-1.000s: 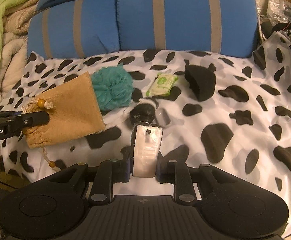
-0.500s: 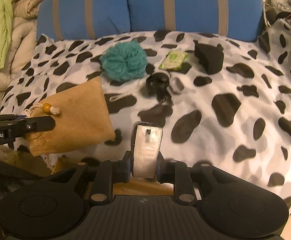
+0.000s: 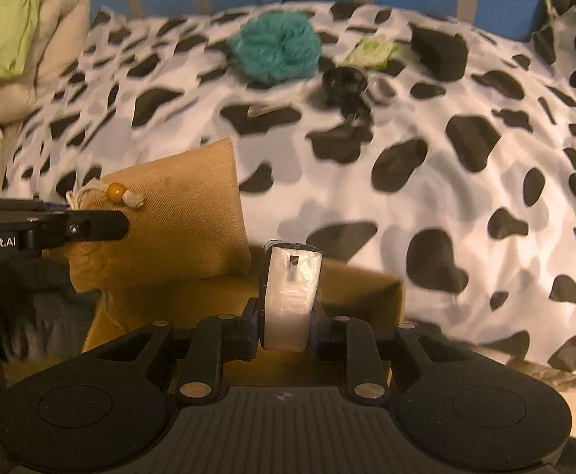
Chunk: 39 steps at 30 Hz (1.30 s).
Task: Organize soft objects
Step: 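Open both tools to drop the pouch and black box into the cardboard box, then move both tools back over the bed toward the remaining items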
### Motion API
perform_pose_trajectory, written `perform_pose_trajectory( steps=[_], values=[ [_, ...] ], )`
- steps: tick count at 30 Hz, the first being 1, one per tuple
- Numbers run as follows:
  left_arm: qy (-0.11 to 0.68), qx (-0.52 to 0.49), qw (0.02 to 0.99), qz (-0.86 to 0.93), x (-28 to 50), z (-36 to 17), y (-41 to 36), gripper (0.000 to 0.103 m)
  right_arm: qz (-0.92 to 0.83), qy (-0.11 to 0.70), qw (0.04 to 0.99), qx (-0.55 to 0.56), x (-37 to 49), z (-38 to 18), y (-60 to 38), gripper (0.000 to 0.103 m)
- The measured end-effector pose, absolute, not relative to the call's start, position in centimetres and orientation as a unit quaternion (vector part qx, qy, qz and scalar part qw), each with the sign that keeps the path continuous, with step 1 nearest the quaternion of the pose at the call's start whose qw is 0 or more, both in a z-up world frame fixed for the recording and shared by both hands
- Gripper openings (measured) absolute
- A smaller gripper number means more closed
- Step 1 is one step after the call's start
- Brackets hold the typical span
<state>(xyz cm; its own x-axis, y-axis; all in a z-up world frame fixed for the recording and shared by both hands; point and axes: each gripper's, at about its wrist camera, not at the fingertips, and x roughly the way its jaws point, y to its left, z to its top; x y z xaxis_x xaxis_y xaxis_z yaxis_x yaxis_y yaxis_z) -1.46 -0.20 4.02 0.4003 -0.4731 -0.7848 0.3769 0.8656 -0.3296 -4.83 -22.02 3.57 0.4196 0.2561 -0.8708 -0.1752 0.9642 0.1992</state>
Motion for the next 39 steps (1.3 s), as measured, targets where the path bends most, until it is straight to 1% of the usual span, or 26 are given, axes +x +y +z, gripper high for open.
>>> perform_pose_trajectory(
  steps=[11,14,15,16,17,18,19,20,21,22,23,28,39],
  values=[
    [0.577,0.014,0.779,-0.245,-1.9,0.6,-1.5,0.017,0.139,0.592,0.794,0.015,-5.3,1.0,-20.6,0.027],
    [0.591,0.035,0.768,-0.243,-2.0,0.0,-2.0,0.021,0.139,0.598,0.789,0.017,-5.3,0.8,-20.7,0.029],
    [0.593,0.045,0.767,-0.241,-2.0,-0.2,-2.2,0.027,0.136,0.597,0.79,0.017,-5.3,0.7,-20.7,0.031],
    [0.594,0.052,0.767,-0.237,-2.0,-0.3,-2.4,0.035,0.132,0.596,0.792,0.017,-5.2,0.8,-20.8,0.044],
    [0.594,0.056,0.768,-0.233,-1.9,-0.5,-2.5,0.041,0.128,0.594,0.794,0.017,-5.2,0.9,-20.9,0.058],
    [0.594,0.058,0.769,-0.228,-1.9,-0.5,-2.5,0.051,0.124,0.59,0.797,0.016,-5.1,1.0,-20.9,0.063],
    [0.593,0.059,0.772,-0.223,-1.9,-0.5,-2.5,0.054,0.119,0.587,0.8,0.016,-5.1,1.1,-21.0,0.074],
    [0.592,0.059,0.774,-0.218,-1.8,-0.5,-2.4,0.057,0.116,0.585,0.802,0.016,-5.0,1.1,-21.1,0.081],
    [0.59,0.058,0.776,-0.214,-1.8,-0.5,-2.3,0.064,0.112,0.584,0.804,0.016,-5.0,1.2,-21.2,0.084],
    [0.589,0.057,0.779,-0.209,-1.7,-0.5,-2.2,0.067,0.107,0.584,0.804,0.016,-4.9,1.2,-21.3,0.091],
    [0.587,0.056,0.781,-0.203,-1.6,-0.4,-2.2,0.067,0.102,0.584,0.805,0.015,-4.8,1.1,-21.4,0.096],
    [0.583,0.051,0.791,-0.18,-1.2,-0.3,-1.8,0.068,0.08,0.578,0.812,0.016,-4.5,1.2,-21.9,0.103],
    [0.57,0.045,0.803,-0.17,-1.0,0.0,-1.5,0.068,0.067,0.571,0.818,0.013,-4.4,1.3,-22.0,0.103]
  ],
)
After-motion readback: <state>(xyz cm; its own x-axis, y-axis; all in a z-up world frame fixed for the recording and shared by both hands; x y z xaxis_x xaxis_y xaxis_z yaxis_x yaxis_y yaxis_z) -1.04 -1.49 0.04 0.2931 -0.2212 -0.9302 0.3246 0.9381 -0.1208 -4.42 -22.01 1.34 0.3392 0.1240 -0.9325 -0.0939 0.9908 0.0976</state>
